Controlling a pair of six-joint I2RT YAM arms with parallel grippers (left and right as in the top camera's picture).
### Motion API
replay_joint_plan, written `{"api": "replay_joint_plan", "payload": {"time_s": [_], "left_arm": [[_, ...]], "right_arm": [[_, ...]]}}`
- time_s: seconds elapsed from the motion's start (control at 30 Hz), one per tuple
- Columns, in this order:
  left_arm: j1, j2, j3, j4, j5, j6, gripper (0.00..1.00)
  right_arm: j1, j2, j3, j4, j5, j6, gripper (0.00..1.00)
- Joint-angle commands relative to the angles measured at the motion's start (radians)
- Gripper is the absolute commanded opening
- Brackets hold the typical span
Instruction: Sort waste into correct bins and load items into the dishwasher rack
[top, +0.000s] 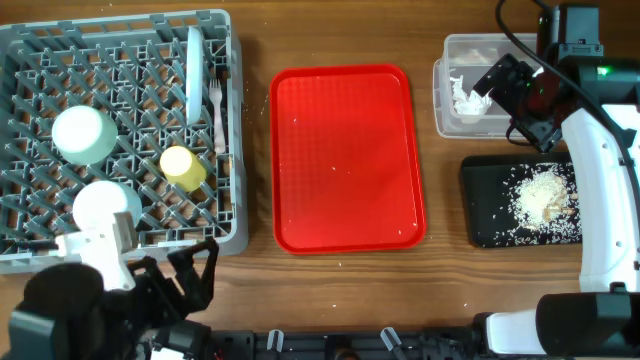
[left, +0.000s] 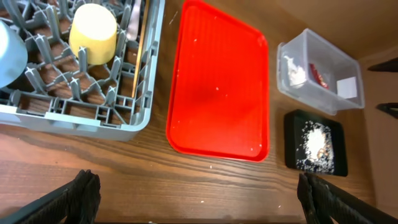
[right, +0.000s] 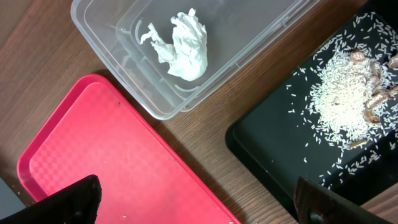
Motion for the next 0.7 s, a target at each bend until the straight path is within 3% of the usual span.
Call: {"api": "replay_joint_plan", "payload": {"time_s": [0.0,0.2,0.33,0.5,0.67], "left_arm": [[-0.005,-0.019,-0.010,0.002,0.013,-0.014,1.00],[-0.014,-0.038,-0.061,0.046,-0.011,0.003,1.00],[0.096,-0.190,-0.325,0.225,-0.002,0.181,1.00],[0.180,-0.463,-0.736,0.581,0.016,0.232,1.00],[0.218,-0.590,-1.011,0.986,0.016,0.285,1.00]], "right_arm": [[-0.002,-0.019,0.018,0.002,0.020,0.014,1.00],[-0.002,-0.019,0.019,0.002,0.020,0.015,1.00],[-0.002,-0.019,0.019,0.002,0.020,0.014,1.00],[-0.002,-0.019,0.018,0.002,0.020,0.014,1.00],[-0.002,-0.019,0.018,0.002,0.020,0.015,1.00]]}}
